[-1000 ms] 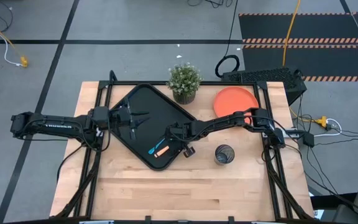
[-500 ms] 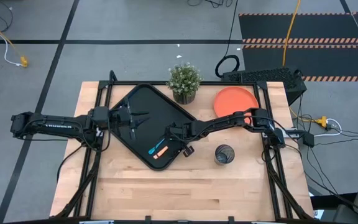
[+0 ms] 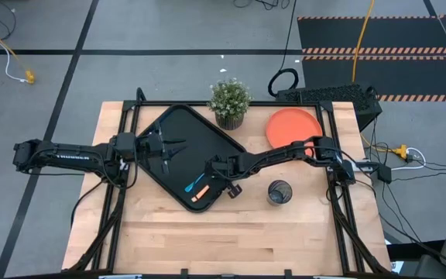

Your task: Pick and place plate/cup/fork/spoon on tray

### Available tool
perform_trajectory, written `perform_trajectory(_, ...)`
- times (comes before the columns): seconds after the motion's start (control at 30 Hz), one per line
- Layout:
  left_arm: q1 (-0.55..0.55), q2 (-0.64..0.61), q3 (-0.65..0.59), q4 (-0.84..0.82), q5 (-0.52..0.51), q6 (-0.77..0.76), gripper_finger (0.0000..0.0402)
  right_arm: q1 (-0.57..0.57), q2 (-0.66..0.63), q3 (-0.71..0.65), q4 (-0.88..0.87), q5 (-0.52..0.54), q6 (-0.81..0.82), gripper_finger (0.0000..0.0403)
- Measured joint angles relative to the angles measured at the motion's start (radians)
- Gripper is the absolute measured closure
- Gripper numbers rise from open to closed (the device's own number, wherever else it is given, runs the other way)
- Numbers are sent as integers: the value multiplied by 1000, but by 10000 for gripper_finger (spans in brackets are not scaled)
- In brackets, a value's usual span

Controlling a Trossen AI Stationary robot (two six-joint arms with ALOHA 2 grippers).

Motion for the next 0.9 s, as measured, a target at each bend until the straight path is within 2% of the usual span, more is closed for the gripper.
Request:
perform_trajectory(0.57,0,0,0,-1,0,-3,305,0,0,0,-6,-1,-1,339)
perform_trajectory(0.9,0,0,0,-1,0,-3,305,-1,0,0,-5,56,-23,335)
